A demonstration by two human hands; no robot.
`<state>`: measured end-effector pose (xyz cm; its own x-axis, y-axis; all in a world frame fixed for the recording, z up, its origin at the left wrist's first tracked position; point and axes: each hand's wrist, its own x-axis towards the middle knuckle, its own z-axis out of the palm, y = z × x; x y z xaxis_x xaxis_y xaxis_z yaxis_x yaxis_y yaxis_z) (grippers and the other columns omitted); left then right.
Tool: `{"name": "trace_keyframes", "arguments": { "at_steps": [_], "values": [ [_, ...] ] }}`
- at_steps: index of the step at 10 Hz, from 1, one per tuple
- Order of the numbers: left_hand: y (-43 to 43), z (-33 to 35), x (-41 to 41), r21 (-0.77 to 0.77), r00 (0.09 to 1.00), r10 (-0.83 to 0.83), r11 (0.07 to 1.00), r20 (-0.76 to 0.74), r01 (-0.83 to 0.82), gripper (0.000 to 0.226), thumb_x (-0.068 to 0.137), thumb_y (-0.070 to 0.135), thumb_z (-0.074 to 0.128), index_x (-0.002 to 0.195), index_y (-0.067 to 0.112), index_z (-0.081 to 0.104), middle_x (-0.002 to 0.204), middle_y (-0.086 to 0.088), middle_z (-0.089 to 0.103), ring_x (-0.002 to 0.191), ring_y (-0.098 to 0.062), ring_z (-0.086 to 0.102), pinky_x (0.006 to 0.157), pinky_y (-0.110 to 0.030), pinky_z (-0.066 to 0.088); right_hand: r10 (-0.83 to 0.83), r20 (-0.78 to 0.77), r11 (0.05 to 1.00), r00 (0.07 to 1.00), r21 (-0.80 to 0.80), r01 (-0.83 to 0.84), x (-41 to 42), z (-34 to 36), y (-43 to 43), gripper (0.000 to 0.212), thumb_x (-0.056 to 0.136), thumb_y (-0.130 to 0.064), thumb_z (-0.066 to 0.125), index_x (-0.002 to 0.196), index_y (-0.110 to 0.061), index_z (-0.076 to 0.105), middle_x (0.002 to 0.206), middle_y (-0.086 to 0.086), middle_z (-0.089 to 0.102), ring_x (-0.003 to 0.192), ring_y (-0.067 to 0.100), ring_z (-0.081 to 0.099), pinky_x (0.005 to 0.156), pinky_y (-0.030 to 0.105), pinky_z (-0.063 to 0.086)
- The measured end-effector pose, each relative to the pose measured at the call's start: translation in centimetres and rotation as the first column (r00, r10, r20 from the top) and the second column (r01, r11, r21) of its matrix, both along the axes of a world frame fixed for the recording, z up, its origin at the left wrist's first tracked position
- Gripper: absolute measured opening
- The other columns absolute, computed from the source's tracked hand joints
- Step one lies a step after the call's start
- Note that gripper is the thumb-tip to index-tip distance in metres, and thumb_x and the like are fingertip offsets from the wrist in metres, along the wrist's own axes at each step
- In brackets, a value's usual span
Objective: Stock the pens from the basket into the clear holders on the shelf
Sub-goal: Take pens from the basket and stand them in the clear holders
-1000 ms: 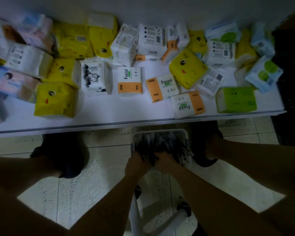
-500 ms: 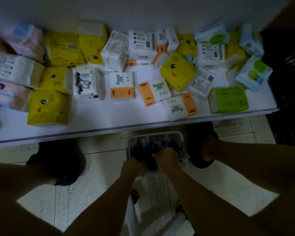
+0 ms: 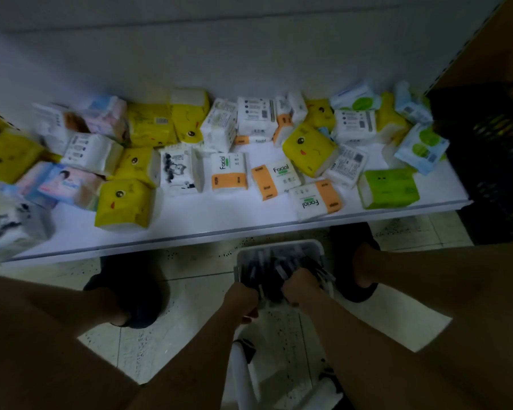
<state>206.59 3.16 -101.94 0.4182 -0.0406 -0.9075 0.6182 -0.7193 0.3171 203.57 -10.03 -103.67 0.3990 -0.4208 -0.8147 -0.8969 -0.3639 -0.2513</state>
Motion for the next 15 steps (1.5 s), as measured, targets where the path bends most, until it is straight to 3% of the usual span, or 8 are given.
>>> {"name": "trace_keyframes", "arguments": {
  "at_steps": [3,4,6,8,9,11,13,15],
  "values": [
    [1.3,2.7,-0.7,0.056,0.918,-0.176,0.984,0.354,0.167,0.034,0.103,0.024,0.03,0.119,0.0,0.048,0.116,-0.018,0.056,0.107,-0.034,0.057,0.083,-0.038,0.048,-0.083,0.197,0.996,0.977,-0.013,0.087,0.4,5.1,1.6,0.032,0.101,-0.013,0.036,0.122,0.002,0.055,0.121,0.022,0.06,0.103,0.033,0.059,0.083,0.038,0.047],
    [1.7,4.3,-0.7,-0.127,0.888,-0.021,0.988,0.459,0.089,0.019,0.102,0.018,0.032,0.105,0.009,0.049,0.1,-0.015,0.057,0.087,-0.025,0.058,0.074,-0.036,0.047,-0.172,0.329,0.983,0.929,-0.002,0.182,0.3,5.9,2.3,0.031,0.103,-0.023,0.034,0.105,-0.007,0.061,0.103,0.017,0.062,0.084,0.026,0.056,0.07,0.031,0.042],
    [1.1,9.4,1.1,-0.449,0.872,0.261,0.892,0.413,-0.055,0.02,0.095,-0.004,0.033,0.081,0.009,0.039,0.072,-0.01,0.045,0.054,-0.018,0.042,0.043,-0.024,0.04,-0.305,0.696,0.947,0.65,0.152,0.282,1.0,11.4,2.1,0.022,0.098,-0.023,0.05,0.088,-0.009,0.063,0.082,0.01,0.062,0.071,0.022,0.059,0.064,0.036,0.048],
    [0.2,15.8,2.3,-0.513,0.766,0.271,0.854,0.583,0.088,0.016,0.099,0.007,0.034,0.111,0.01,0.043,0.081,-0.009,0.056,0.058,-0.019,0.044,0.053,-0.028,0.033,-0.177,0.909,0.982,0.378,0.137,0.128,2.0,18.8,1.6,0.017,0.1,-0.017,0.05,0.113,-0.027,0.056,0.086,0.004,0.063,0.058,0.015,0.051,0.055,0.028,0.039],
    [-0.2,19.4,3.0,-0.519,0.621,0.339,0.845,0.707,0.129,0.025,0.103,0.024,0.033,0.112,0.014,0.054,0.089,-0.015,0.058,0.077,-0.028,0.057,0.062,-0.027,0.035,-0.067,0.96,0.995,0.273,0.043,0.092,2.2,22.3,1.8,0.016,0.097,-0.023,0.056,0.103,-0.038,0.056,0.088,-0.003,0.064,0.073,0.011,0.06,0.058,0.021,0.045],
    [0.7,26.9,4.5,-0.633,0.399,0.524,0.743,0.752,0.217,0.017,0.1,0.016,0.044,0.093,0.009,0.057,0.069,-0.003,0.058,0.058,-0.012,0.053,0.059,-0.031,0.047,-0.091,0.991,0.993,0.094,0.084,0.078,3.4,29.9,2.7,0.006,0.093,-0.017,0.062,0.097,-0.019,0.065,0.069,-0.003,0.062,0.051,0.005,0.054,0.05,0.016,0.043],
    [2.3,36.0,5.7,-0.546,0.184,0.518,0.745,0.835,0.382,0.021,0.103,0.023,0.036,0.109,0.017,0.056,0.074,0.002,0.053,0.058,-0.002,0.046,0.061,-0.019,0.039,-0.008,0.997,1.0,-0.072,0.009,0.023,4.9,37.9,3.9,0.012,0.093,-0.026,0.062,0.084,-0.023,0.069,0.071,-0.008,0.067,0.063,0.0,0.06,0.06,0.017,0.047],
    [3.9,42.6,6.8,-0.499,0.179,0.471,0.756,0.864,0.423,0.022,0.102,0.03,0.04,0.111,0.021,0.058,0.075,0.004,0.054,0.056,-0.006,0.044,0.053,-0.022,0.035,0.05,0.984,0.999,-0.17,-0.052,-0.009,6.4,44.6,4.7,0.005,0.092,-0.025,0.064,0.094,-0.025,0.068,0.081,-0.01,0.068,0.077,0.001,0.063,0.069,0.02,0.049]
  ]
}}
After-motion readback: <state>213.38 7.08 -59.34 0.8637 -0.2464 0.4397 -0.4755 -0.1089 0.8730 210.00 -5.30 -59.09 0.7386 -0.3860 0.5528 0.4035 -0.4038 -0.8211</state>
